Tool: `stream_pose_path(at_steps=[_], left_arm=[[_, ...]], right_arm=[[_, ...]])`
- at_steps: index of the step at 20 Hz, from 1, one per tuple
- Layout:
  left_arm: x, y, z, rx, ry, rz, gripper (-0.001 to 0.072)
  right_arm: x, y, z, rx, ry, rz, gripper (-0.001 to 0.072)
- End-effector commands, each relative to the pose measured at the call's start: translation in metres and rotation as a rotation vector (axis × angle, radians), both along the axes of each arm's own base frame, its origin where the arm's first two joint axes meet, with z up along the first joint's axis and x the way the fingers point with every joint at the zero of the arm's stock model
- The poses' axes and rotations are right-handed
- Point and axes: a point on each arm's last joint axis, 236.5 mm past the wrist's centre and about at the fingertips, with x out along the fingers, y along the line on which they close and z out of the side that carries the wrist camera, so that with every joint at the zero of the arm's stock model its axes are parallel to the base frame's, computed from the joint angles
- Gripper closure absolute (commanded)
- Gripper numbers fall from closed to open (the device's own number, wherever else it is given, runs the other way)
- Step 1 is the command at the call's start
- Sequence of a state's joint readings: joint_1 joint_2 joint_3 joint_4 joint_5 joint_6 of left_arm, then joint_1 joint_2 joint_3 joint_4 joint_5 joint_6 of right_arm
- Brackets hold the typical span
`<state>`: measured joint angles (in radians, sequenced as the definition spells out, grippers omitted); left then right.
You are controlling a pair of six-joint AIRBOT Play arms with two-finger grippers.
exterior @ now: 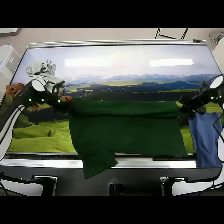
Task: Fold the clothes and pants, and hang the long-sleeved shirts on hangers.
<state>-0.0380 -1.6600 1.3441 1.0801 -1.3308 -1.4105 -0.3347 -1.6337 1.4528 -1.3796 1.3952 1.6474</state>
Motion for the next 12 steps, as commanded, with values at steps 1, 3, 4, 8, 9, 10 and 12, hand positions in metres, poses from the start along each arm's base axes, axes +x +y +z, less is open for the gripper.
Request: stream_pose_path(at_steps=[1, 3, 4, 8, 9, 10, 12], left_arm=[[-0.056, 0.004, -0.028, 0.034, 0.187, -0.060, 0.0687], [-0.053, 0.005, -0.030, 0.038, 0.176, -0.045, 0.0688], [-0.049, 0.005, -0.031, 0.044, 0.172, -0.017, 0.0687], [-0.036, -0.004, -0.018, -0.022, 0.155, 0.044, 0.0336], [-0.035, 0.001, -0.009, -0.030, 0.159, 0.043, 0.0215], [-0.036, 0.011, 0.002, -0.030, 0.163, 0.042, 0.0210], [-0.048, 0.029, 0.018, -0.036, 0.185, 0.066, 0.0201]], right_arm=[[-0.033, 0.004, -0.020, 0.031, 0.153, 0.035, 0.0662], [-0.034, 0.005, -0.021, 0.034, 0.162, 0.037, 0.0662], [-0.033, 0.004, -0.021, 0.032, 0.158, 0.035, 0.0662], [-0.025, 0.012, -0.011, 0.074, 0.102, 0.054, 0.0286], [-0.028, 0.011, -0.001, 0.090, 0.096, 0.091, 0.0211], [-0.037, 0.002, 0.008, 0.091, 0.110, 0.100, 0.0170], [-0.067, -0.023, 0.022, 0.119, 0.161, 0.011, 0.0138]])
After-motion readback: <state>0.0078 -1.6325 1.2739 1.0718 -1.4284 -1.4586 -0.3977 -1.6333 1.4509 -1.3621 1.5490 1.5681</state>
